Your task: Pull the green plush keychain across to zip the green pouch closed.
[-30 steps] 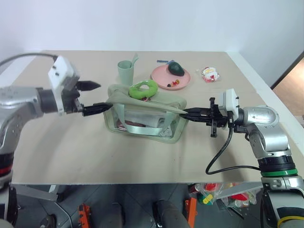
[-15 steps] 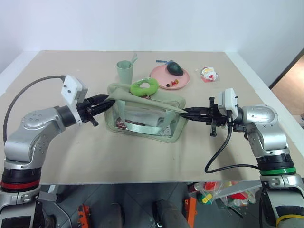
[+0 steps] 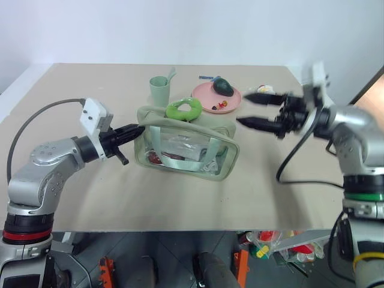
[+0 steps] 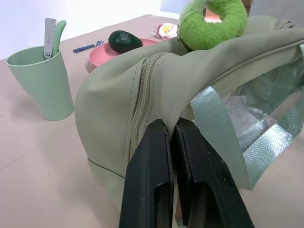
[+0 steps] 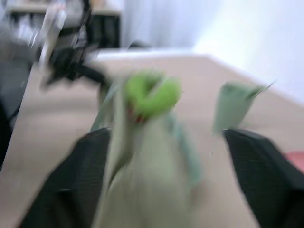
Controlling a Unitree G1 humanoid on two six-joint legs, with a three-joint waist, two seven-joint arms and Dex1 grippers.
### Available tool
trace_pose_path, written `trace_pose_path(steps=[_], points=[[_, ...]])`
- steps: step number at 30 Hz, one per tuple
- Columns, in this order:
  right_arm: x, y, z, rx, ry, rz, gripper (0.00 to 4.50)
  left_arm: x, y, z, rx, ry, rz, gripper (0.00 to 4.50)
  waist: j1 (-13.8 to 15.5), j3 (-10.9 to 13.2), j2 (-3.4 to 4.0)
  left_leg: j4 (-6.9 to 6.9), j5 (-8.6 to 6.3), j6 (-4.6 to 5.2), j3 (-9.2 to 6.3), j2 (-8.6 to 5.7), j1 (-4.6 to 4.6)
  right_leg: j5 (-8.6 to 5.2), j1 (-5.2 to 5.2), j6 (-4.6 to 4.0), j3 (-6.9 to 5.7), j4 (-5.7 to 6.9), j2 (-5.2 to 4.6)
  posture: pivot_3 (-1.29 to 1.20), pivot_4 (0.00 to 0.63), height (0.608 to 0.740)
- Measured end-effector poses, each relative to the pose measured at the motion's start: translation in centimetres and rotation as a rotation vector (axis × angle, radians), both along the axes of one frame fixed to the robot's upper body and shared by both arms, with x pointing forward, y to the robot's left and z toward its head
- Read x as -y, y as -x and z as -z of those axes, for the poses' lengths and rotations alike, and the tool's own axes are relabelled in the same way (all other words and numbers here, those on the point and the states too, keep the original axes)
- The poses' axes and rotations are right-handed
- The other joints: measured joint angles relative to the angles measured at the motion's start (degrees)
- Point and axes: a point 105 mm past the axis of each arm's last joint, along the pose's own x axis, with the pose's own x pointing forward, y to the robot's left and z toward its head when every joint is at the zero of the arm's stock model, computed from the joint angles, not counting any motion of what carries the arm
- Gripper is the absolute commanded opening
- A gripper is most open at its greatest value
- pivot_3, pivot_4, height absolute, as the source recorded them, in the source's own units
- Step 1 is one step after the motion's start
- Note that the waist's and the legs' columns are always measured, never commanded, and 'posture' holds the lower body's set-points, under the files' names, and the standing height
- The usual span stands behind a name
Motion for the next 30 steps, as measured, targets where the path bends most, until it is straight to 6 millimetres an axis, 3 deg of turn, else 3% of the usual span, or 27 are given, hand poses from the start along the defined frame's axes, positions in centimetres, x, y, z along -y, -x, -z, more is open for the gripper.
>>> trace_pose_path(steps=[2,9,14,18,24,25,26,28,30], points=[[-1.7,-0.4,-1.1,-0.010,-0.034,-0.011,4.46,0.6,0.3,0.0,0.000,0.010,0.024,0.00,0.01,0.00,0.00,-0.02,0.00,0.00,-0.03,0.01,-0.01,-0.01,0.00,0.01,-0.02,0.00,0.01,0.00,0.150,0.740],[-8.9,-1.5,-0.6,-0.095,-0.019,-0.085,4.46,1.8,0.8,0.0,-0.010,0.041,0.050,0.00,0.17,-0.01,0.01,0.01,0.00,0.00,-0.09,0.00,-0.37,0.00,-0.24,0.03,-0.09,0.00,-0.02,0.00,0.150,0.740],[-9.3,-3.1,1.8,-0.113,0.099,-0.042,4.46,2.0,0.9,0.0,-0.004,0.045,0.043,0.00,0.32,-0.02,-0.02,0.03,0.00,0.00,-0.04,-0.12,-0.51,0.00,-0.27,0.06,-0.13,-0.08,-0.21,0.00,0.150,0.740],[-8.8,-3.8,3.5,-0.151,0.138,-0.031,3.24,2.1,0.9,0.0,0.001,0.040,0.031,0.00,0.25,-0.02,-0.02,0.02,0.00,0.00,-0.11,-0.10,-0.52,0.02,-0.28,0.03,-0.19,-0.07,-0.18,0.00,0.150,0.740],[-8.2,-4.2,4.1,-0.146,0.159,-0.026,1.23,2.1,0.9,0.0,0.005,0.032,0.023,0.00,0.25,-0.02,-0.02,0.04,0.00,0.00,-0.14,-0.08,-0.50,-0.01,-0.27,0.08,-0.21,-0.06,-0.15,0.00,0.150,0.740],[-8.2,-4.2,4.1,-0.145,0.160,-0.027,1.16,2.1,0.9,0.0,0.005,0.032,0.022,0.00,0.25,-0.02,-0.02,0.04,0.00,0.00,-0.14,-0.08,-0.51,-0.01,-0.27,0.08,-0.22,-0.06,-0.15,0.00,0.150,0.740],[-8.2,-4.2,4.1,-0.141,0.162,-0.035,0.54,2.1,0.9,0.0,0.006,0.030,0.021,0.00,0.25,-0.03,-0.02,0.05,0.00,0.00,-0.13,-0.08,-0.51,-0.01,-0.26,0.08,-0.21,-0.06,-0.16,0.00,0.150,0.740],[-8.2,-4.1,3.9,-0.134,0.152,-0.043,0.05,2.1,0.9,0.0,0.008,0.028,0.020,0.00,0.25,-0.02,-0.02,0.06,0.00,0.00,-0.13,-0.08,-0.51,-0.01,-0.26,0.08,-0.21,-0.06,-0.16,0.00,0.150,0.740],[-8.0,-4.1,3.4,-0.119,0.125,-0.046,0.05,2.0,0.8,0.0,0.017,0.023,0.015,0.00,0.25,-0.02,-0.02,0.06,0.00,0.00,-0.14,-0.08,-0.51,-0.01,-0.26,0.08,-0.22,-0.06,-0.16,0.00,0.150,0.740]])
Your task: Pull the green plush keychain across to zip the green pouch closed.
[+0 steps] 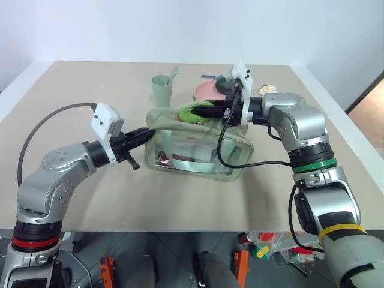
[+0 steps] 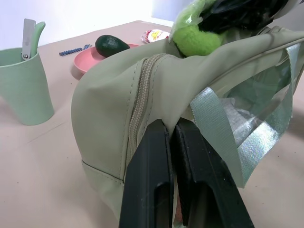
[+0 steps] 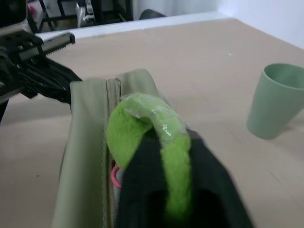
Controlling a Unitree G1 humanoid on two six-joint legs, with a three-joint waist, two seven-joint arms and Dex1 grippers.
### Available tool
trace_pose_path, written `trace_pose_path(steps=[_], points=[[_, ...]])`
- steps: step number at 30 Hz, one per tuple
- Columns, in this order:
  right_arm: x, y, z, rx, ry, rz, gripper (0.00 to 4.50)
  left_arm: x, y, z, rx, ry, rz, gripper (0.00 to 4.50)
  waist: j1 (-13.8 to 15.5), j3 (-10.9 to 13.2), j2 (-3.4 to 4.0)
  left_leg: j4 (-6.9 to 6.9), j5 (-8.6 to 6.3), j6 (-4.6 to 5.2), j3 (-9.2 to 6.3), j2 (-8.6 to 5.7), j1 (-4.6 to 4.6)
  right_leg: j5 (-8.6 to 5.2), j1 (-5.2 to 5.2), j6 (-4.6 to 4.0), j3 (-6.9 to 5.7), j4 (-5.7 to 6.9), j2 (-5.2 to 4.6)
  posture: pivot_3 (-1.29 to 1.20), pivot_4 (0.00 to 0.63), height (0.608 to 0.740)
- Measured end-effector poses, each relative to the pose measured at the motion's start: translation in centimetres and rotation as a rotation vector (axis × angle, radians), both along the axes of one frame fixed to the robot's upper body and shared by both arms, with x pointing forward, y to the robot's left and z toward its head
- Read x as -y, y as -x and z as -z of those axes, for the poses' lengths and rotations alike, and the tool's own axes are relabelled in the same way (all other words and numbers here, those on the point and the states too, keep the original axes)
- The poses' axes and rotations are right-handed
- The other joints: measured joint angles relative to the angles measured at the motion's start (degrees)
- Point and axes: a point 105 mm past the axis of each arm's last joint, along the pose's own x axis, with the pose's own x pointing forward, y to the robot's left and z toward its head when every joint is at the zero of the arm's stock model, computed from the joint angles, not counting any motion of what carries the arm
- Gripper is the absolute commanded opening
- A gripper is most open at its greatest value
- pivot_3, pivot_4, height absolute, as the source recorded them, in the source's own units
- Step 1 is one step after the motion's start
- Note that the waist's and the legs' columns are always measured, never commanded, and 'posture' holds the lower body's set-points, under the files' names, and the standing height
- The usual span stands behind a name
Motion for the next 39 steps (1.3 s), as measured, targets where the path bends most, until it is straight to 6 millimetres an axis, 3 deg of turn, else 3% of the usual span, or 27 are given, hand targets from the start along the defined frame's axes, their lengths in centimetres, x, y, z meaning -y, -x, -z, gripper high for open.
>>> trace_pose_path(steps=[7,10,15,19,23,26,32,39], points=[[0.8,1.4,-2.3,0.111,-0.153,-0.077,0.05,0.4,-0.5,0.1,-0.004,0.041,-0.029,0.00,0.04,0.00,0.00,0.00,0.00,0.00,-0.01,0.00,0.00,0.00,0.01,0.02,0.00,0.01,0.00,0.00,0.150,0.740],[2.5,1.4,-3.3,0.182,-0.161,-0.031,0.05,0.9,-0.7,0.1,-0.013,0.059,-0.039,0.00,0.49,0.00,0.00,0.05,0.00,0.00,-0.01,-0.01,-0.01,-0.01,0.08,0.05,-0.05,-0.01,-0.05,0.00,0.150,0.740],[10.6,0.9,-2.9,0.259,-0.067,0.227,0.05,1.4,-0.8,0.1,-0.012,0.058,-0.084,0.00,1.26,0.00,0.00,0.09,-0.01,0.02,0.18,-0.18,-0.04,-0.12,0.11,0.26,0.08,-0.06,-0.27,0.00,0.150,0.740],[14.9,1.3,-2.3,0.285,0.032,0.368,0.05,1.8,-0.8,0.2,-0.022,0.074,-0.120,0.00,1.15,0.00,0.01,0.08,-0.01,0.02,0.15,-0.14,0.01,-0.10,0.11,0.26,0.08,-0.04,-0.20,0.00,0.150,0.740],[17.5,1.3,-0.8,0.277,0.123,0.491,0.05,2.9,-0.5,0.3,-0.024,0.091,-0.115,0.00,1.08,-0.01,0.02,0.08,0.01,0.04,0.14,-0.09,0.13,-0.06,0.16,0.20,0.10,-0.01,-0.11,0.00,0.150,0.740],[17.2,2.1,2.5,0.209,0.189,0.518,0.05,2.9,-0.8,0.3,-0.018,0.092,-0.151,0.00,1.05,-0.02,0.05,0.05,0.03,0.07,0.12,-0.06,0.15,-0.04,0.17,0.21,0.13,0.01,-0.06,0.00,0.150,0.740],[12.7,1.9,8.5,0.174,0.320,0.510,0.05,3.4,-1.1,0.5,-0.014,0.092,-0.186,0.00,0.44,-0.05,0.08,0.10,0.17,0.01,0.13,-0.08,0.30,0.12,0.27,0.20,0.17,0.04,-0.04,0.00,0.150,0.740],[11.9,1.0,9.8,0.219,0.346,0.564,0.05,3.1,-1.4,0.7,-0.011,0.069,-0.212,0.00,-0.35,-0.08,-0.07,0.12,0.27,-0.02,0.15,-0.12,1.05,0.06,0.98,-0.10,0.25,-0.05,-0.04,0.00,0.150,0.740]])
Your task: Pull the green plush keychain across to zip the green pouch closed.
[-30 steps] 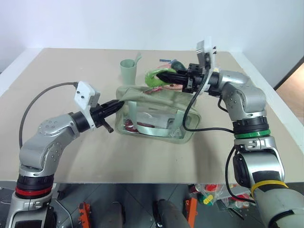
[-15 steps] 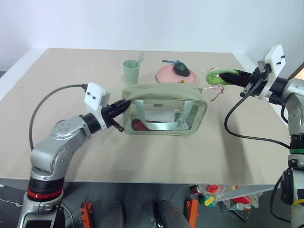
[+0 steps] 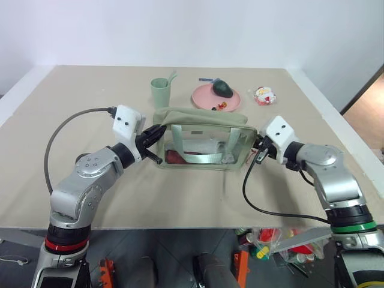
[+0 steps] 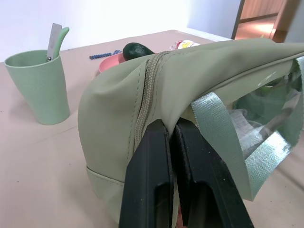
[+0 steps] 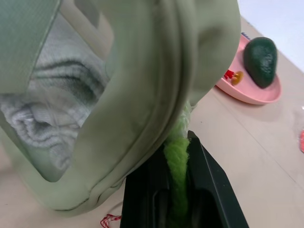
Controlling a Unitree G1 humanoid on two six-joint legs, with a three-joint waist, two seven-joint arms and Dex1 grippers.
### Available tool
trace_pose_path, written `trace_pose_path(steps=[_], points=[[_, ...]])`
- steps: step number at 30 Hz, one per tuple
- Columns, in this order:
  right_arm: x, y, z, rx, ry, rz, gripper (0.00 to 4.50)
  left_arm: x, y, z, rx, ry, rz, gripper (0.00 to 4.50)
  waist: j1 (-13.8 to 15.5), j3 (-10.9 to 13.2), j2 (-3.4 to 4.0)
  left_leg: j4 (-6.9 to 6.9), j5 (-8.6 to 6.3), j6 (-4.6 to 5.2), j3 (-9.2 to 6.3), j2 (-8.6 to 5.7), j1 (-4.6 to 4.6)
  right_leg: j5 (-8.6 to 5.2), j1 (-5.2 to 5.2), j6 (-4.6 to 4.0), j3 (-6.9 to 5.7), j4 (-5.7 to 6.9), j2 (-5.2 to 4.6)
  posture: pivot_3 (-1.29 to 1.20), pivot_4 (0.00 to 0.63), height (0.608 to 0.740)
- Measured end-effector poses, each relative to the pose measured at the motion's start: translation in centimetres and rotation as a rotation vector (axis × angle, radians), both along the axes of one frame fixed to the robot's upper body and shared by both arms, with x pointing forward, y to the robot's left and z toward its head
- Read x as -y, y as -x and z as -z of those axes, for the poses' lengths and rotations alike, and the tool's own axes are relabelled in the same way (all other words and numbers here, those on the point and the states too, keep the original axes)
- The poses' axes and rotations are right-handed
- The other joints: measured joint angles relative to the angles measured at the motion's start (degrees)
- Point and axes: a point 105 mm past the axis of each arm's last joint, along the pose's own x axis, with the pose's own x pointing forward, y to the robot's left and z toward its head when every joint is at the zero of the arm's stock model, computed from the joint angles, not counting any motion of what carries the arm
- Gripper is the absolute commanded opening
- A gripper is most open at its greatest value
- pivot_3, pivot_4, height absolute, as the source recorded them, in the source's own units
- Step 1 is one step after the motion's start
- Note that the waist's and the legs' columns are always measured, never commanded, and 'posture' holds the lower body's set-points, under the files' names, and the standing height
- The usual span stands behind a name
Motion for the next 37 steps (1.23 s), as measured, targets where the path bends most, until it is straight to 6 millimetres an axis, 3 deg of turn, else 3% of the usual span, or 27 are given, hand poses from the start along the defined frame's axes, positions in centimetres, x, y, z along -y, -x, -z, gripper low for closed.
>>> trace_pose_path(steps=[9,16,22,28,31,33,37], points=[[1.1,-1.2,-0.8,0.018,-0.102,0.069,0.05,-0.1,0.1,-0.1,0.023,-0.047,0.017,0.00,-0.01,0.00,0.00,-0.10,0.08,0.12,0.00,-0.02,-0.05,0.04,-0.02,-0.05,0.04,0.00,0.01,0.00,0.150,0.740],[2.9,-0.3,-4.2,-0.039,-0.325,0.068,2.40,-0.3,0.5,-0.3,0.006,-0.023,0.084,2.35,0.06,0.02,0.01,-0.34,0.06,0.13,-0.04,-0.04,-0.20,-0.05,-0.18,0.10,0.02,-0.04,0.00,0.00,0.150,0.740],[2.4,2.3,-7.3,-0.041,-0.423,-0.078,4.47,-0.7,0.5,-2.1,0.031,-0.014,0.149,4.42,0.00,0.07,0.00,-0.44,0.02,0.16,-0.10,0.00,-0.19,-0.09,-0.23,0.11,-0.07,-0.04,0.04,0.00,0.150,0.740],[2.3,3.6,-8.4,-0.057,-0.503,-0.150,4.50,-1.5,0.9,-3.1,0.016,0.024,0.200,4.47,-0.01,0.11,0.02,-0.44,0.02,0.15,-0.07,-0.02,-0.20,-0.20,-0.24,-0.06,-0.04,-0.04,0.02,0.00,0.150,0.740],[2.0,5.3,-9.4,-0.058,-0.516,-0.207,4.50,-2.7,1.4,-3.9,0.032,0.026,0.194,4.47,0.00,0.12,0.01,-0.45,-0.01,0.11,-0.10,0.01,-0.21,-0.21,-0.25,-0.02,-0.08,-0.05,0.02,0.00,0.150,0.740],[1.8,6.5,-8.8,-0.087,-0.499,-0.233,4.50,-3.9,1.9,-3.9,0.043,0.016,0.159,4.47,-0.01,0.11,0.01,-0.47,-0.13,0.07,-0.10,0.07,-0.19,-0.27,-0.23,0.08,-0.09,-0.04,0.04,0.00,0.150,0.740],[0.7,8.8,-5.7,-0.201,-0.494,-0.263,4.50,-6.3,2.9,-1.8,-0.014,0.017,0.038,4.47,-0.01,0.12,0.02,-0.46,-0.30,0.08,-0.07,0.10,-0.20,-0.38,-0.26,0.13,-0.08,-0.04,0.03,0.00,0.150,0.740]])
